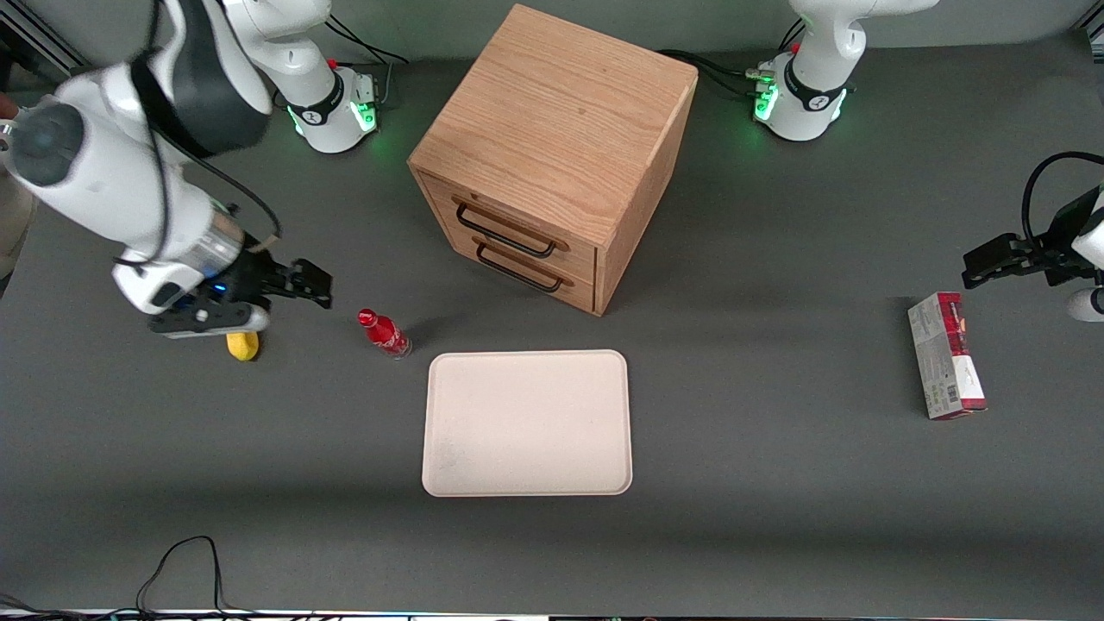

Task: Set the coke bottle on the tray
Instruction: 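Reach the right gripper down to the red Coca-Cola bottle, then close the right gripper around the bottle's cap end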

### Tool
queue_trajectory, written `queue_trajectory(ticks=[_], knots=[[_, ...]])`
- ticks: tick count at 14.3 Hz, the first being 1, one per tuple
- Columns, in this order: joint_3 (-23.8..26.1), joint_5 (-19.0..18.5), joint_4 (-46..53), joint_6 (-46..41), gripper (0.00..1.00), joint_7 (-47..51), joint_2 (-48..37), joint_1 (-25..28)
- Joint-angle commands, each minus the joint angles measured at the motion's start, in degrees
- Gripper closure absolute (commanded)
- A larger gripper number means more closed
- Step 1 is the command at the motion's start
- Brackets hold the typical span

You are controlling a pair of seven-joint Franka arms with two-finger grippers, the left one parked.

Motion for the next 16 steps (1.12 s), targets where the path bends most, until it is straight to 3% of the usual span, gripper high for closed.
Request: queue_trajectory(ticks=[1,4,11,12,16], knots=[[0.7,0.8,-10.4,11.5,0.00,0.9,-0.8,0.6],[1.7,0.8,-16.3,22.1,0.00,1.5,2.0,1.4],[2.2,-1.7,-17.9,22.6,0.01,1.5,4.5,1.7],[2.2,-1.7,-18.0,22.6,0.09,1.4,4.5,1.8],[2.2,-1.7,-18.0,21.2,0.88,2.0,4.5,1.8]])
